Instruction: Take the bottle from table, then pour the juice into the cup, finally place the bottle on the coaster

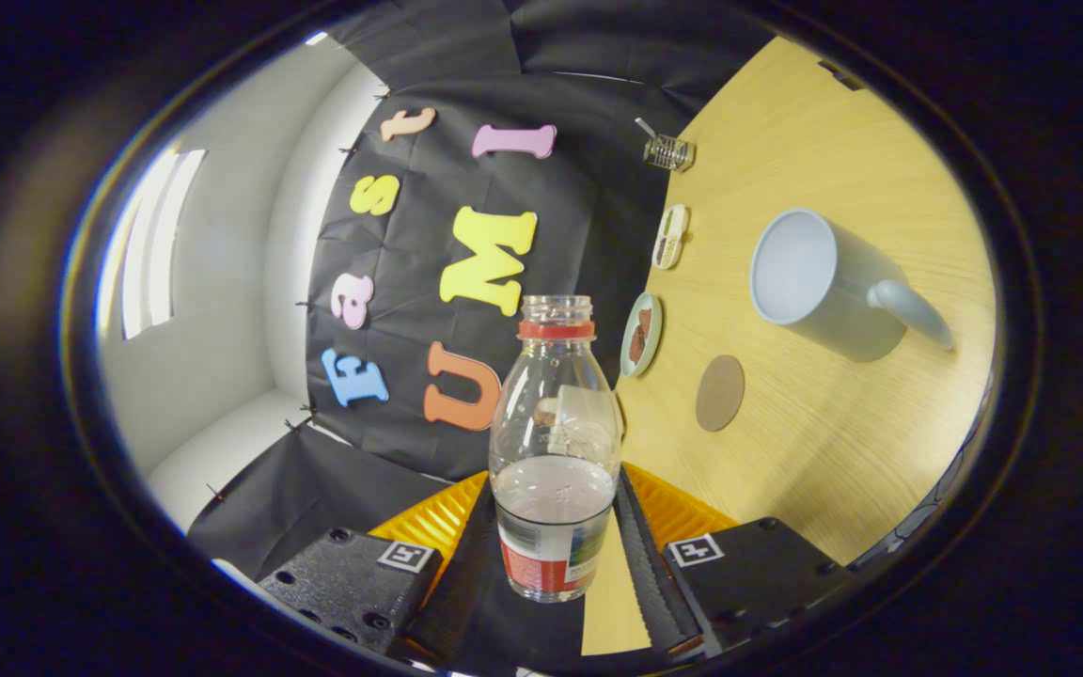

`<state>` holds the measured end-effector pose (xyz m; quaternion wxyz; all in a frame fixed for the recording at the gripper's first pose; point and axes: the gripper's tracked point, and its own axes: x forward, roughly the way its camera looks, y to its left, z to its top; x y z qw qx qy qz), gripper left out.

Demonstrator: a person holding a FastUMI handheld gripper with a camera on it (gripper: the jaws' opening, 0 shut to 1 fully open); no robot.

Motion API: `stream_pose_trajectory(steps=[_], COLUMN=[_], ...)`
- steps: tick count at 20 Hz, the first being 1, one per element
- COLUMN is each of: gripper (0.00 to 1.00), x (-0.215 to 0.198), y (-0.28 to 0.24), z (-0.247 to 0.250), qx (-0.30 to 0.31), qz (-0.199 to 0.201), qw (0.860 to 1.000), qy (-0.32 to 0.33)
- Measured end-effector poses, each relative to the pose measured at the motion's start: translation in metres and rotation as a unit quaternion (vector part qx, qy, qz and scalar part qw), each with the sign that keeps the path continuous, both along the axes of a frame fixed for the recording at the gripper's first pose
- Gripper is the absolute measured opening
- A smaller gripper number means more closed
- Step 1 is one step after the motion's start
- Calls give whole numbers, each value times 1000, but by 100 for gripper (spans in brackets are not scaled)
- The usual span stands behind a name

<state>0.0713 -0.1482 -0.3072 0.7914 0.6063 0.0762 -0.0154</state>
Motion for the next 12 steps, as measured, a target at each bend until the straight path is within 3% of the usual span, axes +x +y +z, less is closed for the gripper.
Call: stream_pose_trajectory(steps=[12], gripper=[76], x=[7], y=[-13], z=[-7], qx=[111], qz=[-35], qw=[993], qy=[-3])
